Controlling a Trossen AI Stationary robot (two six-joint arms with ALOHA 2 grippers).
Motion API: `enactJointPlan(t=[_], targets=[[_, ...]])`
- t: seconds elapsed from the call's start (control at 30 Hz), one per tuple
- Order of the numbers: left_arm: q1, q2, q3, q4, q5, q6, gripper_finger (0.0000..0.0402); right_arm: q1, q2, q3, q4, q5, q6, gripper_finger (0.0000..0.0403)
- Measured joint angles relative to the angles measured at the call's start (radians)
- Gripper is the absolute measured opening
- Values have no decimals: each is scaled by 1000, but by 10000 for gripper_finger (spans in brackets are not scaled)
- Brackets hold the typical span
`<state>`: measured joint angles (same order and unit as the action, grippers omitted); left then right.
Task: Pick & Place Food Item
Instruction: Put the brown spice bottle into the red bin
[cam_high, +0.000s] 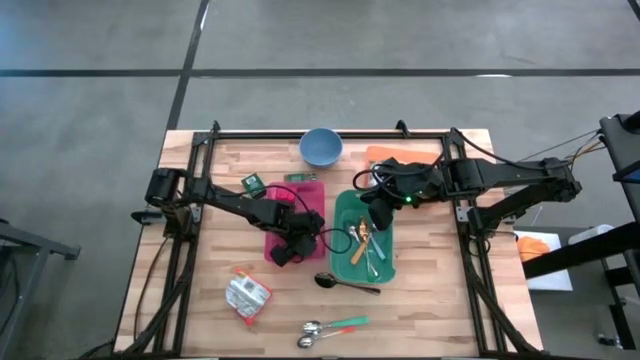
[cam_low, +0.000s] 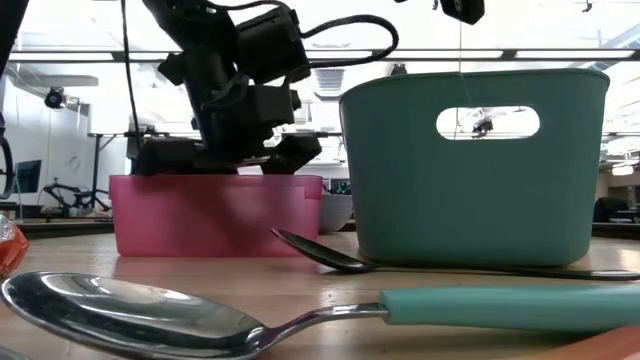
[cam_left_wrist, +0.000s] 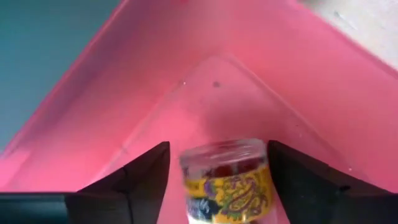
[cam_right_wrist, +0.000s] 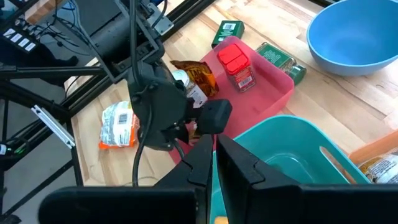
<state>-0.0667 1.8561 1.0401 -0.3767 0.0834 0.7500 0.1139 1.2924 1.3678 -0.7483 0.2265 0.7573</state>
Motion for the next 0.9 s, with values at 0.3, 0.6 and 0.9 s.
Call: enactJointPlan(t=[0.3, 0.6, 0.9], targets=[[0, 0, 0, 4, 0, 4, 204, 2, 0, 0, 0, 0, -1, 20], [-2, -3, 2, -3, -8, -13, 175, 4, 0, 0, 0, 0, -1, 20], [-3, -58, 66, -39, -31, -52, 175, 4, 0, 0, 32, 1, 61, 20]])
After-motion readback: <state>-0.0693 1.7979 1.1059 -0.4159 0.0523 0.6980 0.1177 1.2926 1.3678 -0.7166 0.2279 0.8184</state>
